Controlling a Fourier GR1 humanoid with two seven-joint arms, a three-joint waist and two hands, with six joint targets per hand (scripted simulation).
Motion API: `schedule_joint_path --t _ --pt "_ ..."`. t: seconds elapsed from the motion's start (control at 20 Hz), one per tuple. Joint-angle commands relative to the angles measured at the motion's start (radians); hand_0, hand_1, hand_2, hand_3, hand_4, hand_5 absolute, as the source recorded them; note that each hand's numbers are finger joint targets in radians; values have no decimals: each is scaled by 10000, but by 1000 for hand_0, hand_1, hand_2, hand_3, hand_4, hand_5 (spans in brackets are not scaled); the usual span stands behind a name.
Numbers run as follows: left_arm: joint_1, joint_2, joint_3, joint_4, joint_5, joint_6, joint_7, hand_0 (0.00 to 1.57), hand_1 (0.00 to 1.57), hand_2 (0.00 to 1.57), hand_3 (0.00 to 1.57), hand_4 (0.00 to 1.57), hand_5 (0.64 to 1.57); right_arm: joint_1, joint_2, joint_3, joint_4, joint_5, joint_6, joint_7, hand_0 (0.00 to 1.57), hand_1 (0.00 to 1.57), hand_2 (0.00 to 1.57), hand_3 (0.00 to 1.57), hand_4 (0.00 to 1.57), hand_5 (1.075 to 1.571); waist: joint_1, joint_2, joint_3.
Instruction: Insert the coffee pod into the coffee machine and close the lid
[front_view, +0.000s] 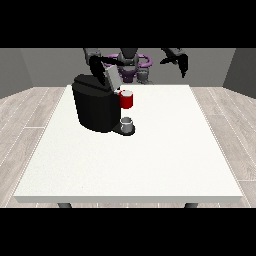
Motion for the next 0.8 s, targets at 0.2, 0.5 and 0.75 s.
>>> schedule_joint_path --t 0.2,0.5,0.75 --pt "208 355 -11 -411 160 -68 632 0 0 0 0 347 1571 -632 80 504 127 456 95 -146 0 0 0 0 214 1571 28 64 6" --pt "138 -8 -538 -740 -127 194 383 0 0 0 0 358 1571 -1721 46 485 548 842 -282 -527 0 0 0 0 107 1571 539 842 6" --pt "58 393 -82 -233 74 153 274 0 0 0 0 385 1571 -2205 763 1054 343 1002 -231 247 0 0 0 0 0 1571 200 530 3"
